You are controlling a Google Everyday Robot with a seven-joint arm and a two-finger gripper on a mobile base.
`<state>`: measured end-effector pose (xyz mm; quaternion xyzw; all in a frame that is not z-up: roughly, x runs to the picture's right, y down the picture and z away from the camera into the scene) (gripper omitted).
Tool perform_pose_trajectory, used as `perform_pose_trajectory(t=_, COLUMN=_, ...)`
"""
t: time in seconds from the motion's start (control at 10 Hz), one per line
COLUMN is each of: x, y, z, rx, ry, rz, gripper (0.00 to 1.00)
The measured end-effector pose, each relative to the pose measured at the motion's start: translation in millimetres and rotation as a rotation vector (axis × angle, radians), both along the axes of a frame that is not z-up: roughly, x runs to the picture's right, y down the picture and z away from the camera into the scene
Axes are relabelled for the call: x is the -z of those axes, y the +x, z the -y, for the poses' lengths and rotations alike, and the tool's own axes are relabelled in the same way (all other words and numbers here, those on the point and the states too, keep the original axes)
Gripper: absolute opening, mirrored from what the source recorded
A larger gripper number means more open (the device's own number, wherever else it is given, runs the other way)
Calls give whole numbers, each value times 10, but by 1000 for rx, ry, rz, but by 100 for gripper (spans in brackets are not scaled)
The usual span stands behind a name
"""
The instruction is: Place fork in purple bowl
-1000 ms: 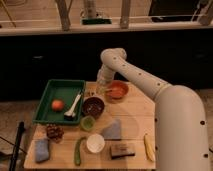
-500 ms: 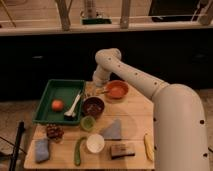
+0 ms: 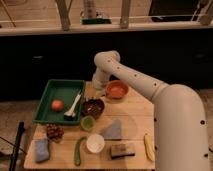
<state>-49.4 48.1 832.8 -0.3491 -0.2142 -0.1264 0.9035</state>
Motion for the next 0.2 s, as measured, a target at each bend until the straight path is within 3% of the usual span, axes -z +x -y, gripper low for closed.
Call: perform_pose_trajectory(t=0.2, x=-3, y=22, z=-44, rx=-4, ry=-11, rz=-4, gripper=15)
